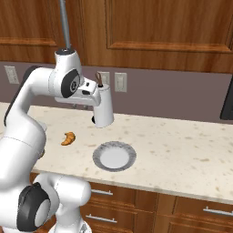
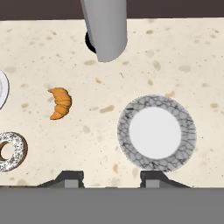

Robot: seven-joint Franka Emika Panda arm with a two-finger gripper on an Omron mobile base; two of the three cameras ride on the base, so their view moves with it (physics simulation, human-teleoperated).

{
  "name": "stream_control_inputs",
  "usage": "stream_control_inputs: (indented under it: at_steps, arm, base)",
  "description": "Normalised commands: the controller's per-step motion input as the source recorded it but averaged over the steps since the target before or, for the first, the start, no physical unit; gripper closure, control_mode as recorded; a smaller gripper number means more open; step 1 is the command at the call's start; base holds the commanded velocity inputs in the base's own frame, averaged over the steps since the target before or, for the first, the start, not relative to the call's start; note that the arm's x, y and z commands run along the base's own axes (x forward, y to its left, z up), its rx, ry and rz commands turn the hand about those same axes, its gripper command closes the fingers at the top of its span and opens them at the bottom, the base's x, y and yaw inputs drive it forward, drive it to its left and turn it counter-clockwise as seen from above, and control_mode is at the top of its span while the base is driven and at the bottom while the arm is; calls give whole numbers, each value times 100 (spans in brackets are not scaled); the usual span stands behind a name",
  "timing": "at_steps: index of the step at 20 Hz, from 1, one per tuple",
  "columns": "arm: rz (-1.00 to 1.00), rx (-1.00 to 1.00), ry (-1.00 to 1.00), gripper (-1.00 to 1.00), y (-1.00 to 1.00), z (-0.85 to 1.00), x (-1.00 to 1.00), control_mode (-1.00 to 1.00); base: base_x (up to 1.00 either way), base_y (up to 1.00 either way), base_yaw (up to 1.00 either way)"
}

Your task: Place the pastries on the plates.

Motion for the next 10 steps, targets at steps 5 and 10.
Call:
stream_control_inputs:
  at_steps: [5, 10]
  arm:
    - [0, 0, 3, -100, 20, -18, 0, -100]
    - [0, 0, 3, -100, 51, -27, 0, -100]
  base:
    - [0, 0, 0]
    - [0, 0, 0]
